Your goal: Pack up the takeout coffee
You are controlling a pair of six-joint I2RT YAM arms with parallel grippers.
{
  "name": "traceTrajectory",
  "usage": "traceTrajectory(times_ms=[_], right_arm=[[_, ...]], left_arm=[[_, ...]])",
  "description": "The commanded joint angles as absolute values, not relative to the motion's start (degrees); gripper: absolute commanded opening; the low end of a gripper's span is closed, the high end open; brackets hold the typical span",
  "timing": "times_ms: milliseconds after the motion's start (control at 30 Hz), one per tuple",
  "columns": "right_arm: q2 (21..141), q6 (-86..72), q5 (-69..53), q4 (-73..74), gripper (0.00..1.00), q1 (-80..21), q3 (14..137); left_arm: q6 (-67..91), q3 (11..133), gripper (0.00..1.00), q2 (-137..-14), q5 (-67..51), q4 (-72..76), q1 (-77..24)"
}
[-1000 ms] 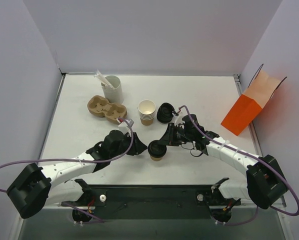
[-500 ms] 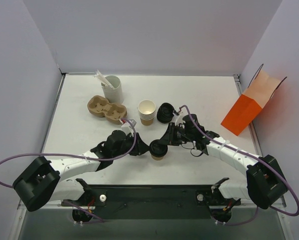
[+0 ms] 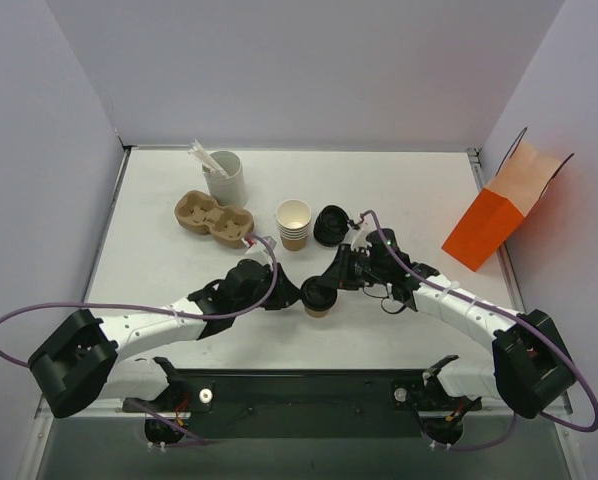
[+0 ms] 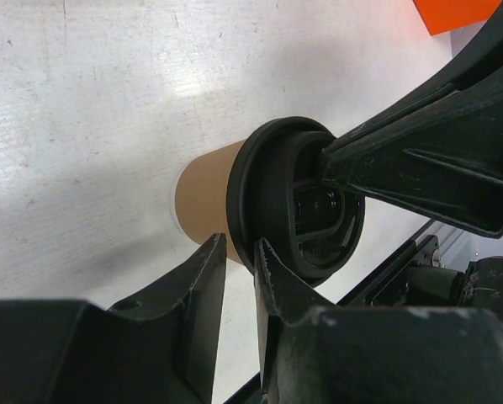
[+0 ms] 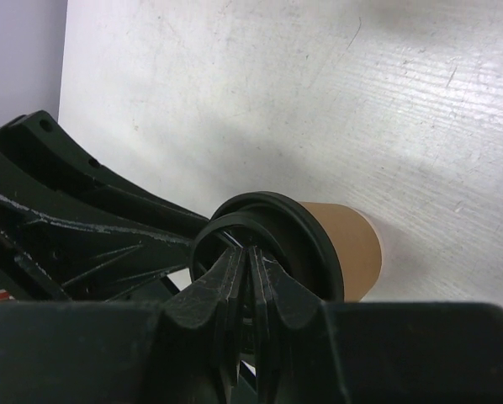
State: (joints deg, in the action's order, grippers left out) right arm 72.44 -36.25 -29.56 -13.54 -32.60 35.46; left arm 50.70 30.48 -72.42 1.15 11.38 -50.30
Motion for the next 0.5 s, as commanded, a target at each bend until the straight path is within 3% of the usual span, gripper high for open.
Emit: traceTrajectory(times_ms=[0, 267, 300, 467], right_arm=[[74.19, -33.14, -24.17, -4.67, 0.11, -32.52, 34.62], [67.85, -30.94, -22.94, 7.46, 0.27, -32.7, 47.01], [67.33, -30.5, -22.59, 9.12, 0.3, -32.78, 47.72], [67.67, -28.04, -17.07, 14.23, 0.65, -36.03, 49.66]], left_arm=[[48.61, 31.02, 0.3, -74.55, 5.54, -4.66, -51.77], [41.58, 46.21, 0.43, -65.57, 3.25, -11.59, -48.96], [40.88, 47.19, 0.53, -64.26, 3.43, -12.3, -48.69], [35.7, 49.22, 0.7, -61.44, 8.87, -18.88, -46.85]])
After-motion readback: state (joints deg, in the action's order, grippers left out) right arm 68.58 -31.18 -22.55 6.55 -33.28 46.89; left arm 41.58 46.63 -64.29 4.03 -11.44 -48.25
